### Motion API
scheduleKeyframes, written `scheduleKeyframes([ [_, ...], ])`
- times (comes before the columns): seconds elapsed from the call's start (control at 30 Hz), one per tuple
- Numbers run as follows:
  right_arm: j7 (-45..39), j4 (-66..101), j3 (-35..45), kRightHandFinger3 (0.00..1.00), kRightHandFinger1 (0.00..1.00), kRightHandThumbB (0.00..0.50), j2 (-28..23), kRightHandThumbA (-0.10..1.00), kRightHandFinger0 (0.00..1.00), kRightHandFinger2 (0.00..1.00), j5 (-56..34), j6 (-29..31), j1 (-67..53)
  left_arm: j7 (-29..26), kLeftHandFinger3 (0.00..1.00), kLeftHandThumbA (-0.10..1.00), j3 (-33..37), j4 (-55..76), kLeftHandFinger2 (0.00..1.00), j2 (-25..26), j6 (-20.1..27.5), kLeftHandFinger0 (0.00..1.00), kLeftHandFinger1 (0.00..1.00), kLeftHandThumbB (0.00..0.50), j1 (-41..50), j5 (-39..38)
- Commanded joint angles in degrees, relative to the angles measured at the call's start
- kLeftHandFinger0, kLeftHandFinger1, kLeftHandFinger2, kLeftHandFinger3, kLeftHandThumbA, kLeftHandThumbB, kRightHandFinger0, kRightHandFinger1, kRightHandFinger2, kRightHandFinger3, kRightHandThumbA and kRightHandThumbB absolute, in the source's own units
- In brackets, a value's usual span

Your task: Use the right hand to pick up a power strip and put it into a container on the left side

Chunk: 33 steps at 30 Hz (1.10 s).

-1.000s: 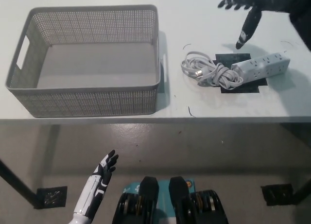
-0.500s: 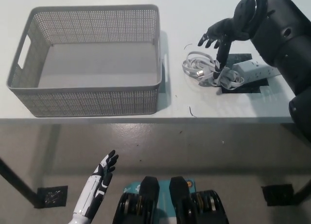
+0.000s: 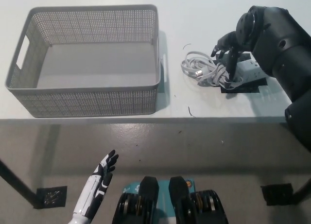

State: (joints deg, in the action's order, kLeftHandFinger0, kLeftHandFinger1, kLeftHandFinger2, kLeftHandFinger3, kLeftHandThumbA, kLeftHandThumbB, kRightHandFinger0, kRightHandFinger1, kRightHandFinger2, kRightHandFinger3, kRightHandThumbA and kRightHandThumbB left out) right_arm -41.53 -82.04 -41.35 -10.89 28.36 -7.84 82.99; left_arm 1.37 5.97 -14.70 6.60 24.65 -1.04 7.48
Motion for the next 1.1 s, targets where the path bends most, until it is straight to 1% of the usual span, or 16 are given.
scheduleKeyframes([
  [0.0,3.92,-0.23,0.52,1.0,1.0,0.387,-1.95,1.0,1.0,1.0,1.94,-0.41,3.45,-0.38,1.0,1.0,-0.16,1.88,1.0,0.64,2.28,1.0,1.0,0.188,0.03,0.53],
  [0.07,3.6,-0.12,0.93,1.0,1.0,0.365,-2.13,1.0,1.0,1.0,1.65,1.71,3.15,0.03,1.0,1.0,-0.13,1.85,1.0,0.68,2.28,1.0,1.0,0.187,0.2,-0.15],
  [0.17,4.61,-0.33,0.7,1.0,1.0,0.396,-1.59,1.0,1.0,1.0,2.18,0.52,2.36,-0.23,1.0,1.0,-0.1,1.79,1.0,0.64,2.28,1.0,1.0,0.192,0.21,0.37],
  [0.23,5.17,-0.36,1.38,1.0,1.0,0.359,-1.44,1.0,1.0,1.0,1.6,1.37,1.6,-0.22,1.0,1.0,0.08,1.85,1.0,0.76,2.28,1.0,1.0,0.186,0.25,0.39],
  [0.27,5.9,-0.38,1.46,1.0,1.0,0.362,-1.25,1.0,1.0,1.0,1.63,1.33,1.23,-0.21,1.0,1.0,0.05,1.85,1.0,0.76,2.28,1.0,1.0,0.187,0.25,0.36],
  [0.37,8.79,-0.41,2.71,1.0,1.0,0.404,-0.7,1.0,1.0,1.0,0.86,0.98,-0.24,0.05,1.0,1.0,0.02,1.82,1.0,0.89,2.28,1.0,1.0,0.182,0.16,0.05],
  [0.4,9.91,-0.51,4.61,1.0,1.0,0.437,-0.62,1.0,1.0,1.0,-0.67,-0.35,-1.09,0.08,1.0,1.0,0.17,1.82,1.0,0.74,2.28,1.0,1.0,0.188,0.15,0.11],
  [0.43,10.37,-0.58,5.72,1.0,1.0,0.439,-0.44,1.0,1.0,1.0,-1.52,-1.03,-1.49,0.12,1.0,1.0,0.18,1.86,1.0,0.72,2.28,1.0,1.0,0.188,0.16,-0.01],
  [0.53,13.2,-0.56,4.05,1.0,1.0,0.499,0.43,1.0,1.0,1.0,1.62,-0.56,-2.83,0.3,1.0,1.0,0.21,1.86,1.0,0.64,2.28,1.0,1.0,0.184,-0.01,-0.38],
  [0.7,12.05,-0.98,5.1,1.0,1.0,0.5,1.02,1.0,1.0,1.0,0.81,0.07,-4.43,0.48,1.0,1.0,0.11,1.91,1.0,0.69,2.28,1.0,1.0,0.173,-0.59,-0.18],
  [0.77,10.51,-1.09,6.45,1.0,1.0,0.442,0.95,1.0,1.0,1.0,-0.48,1.11,-5.14,0.46,1.0,1.0,0.19,1.98,1.0,0.77,2.28,1.0,1.0,0.167,-0.6,-0.28],
  [0.9,10.67,-1.26,6.66,1.0,1.0,0.375,1.11,1.0,1.0,1.0,0.3,1.38,-6.77,0.3,1.0,1.0,0.36,2.11,1.0,0.9,2.28,1.0,1.0,0.154,-0.58,0.0],
  [0.97,12.17,-1.29,5.37,1.0,1.0,0.352,1.37,1.0,1.0,1.0,1.89,1.41,-7.45,0.32,1.0,1.0,0.41,2.13,1.0,0.97,2.28,1.0,1.0,0.151,-0.56,-0.06],
  [1.0,18.35,-1.14,4.67,1.0,1.0,0.342,1.61,1.0,1.0,1.0,3.01,0.9,-8.47,0.42,1.0,1.0,0.33,2.08,1.0,0.95,2.28,1.0,1.0,0.155,-0.55,-0.19],
  [1.03,27.92,-1.0,5.62,1.0,1.0,0.332,1.8,0.77,1.0,1.0,2.73,-0.91,-9.97,0.38,1.0,1.0,0.2,2.02,1.0,0.85,2.28,1.0,1.0,0.155,-0.53,-0.35],
  [1.07,30.85,-0.92,5.07,1.0,1.0,0.301,1.72,0.6,0.82,1.0,3.42,-0.61,-10.33,0.41,1.0,1.0,0.15,2.15,1.0,0.93,2.28,1.0,1.0,0.153,-0.55,-0.4],
])
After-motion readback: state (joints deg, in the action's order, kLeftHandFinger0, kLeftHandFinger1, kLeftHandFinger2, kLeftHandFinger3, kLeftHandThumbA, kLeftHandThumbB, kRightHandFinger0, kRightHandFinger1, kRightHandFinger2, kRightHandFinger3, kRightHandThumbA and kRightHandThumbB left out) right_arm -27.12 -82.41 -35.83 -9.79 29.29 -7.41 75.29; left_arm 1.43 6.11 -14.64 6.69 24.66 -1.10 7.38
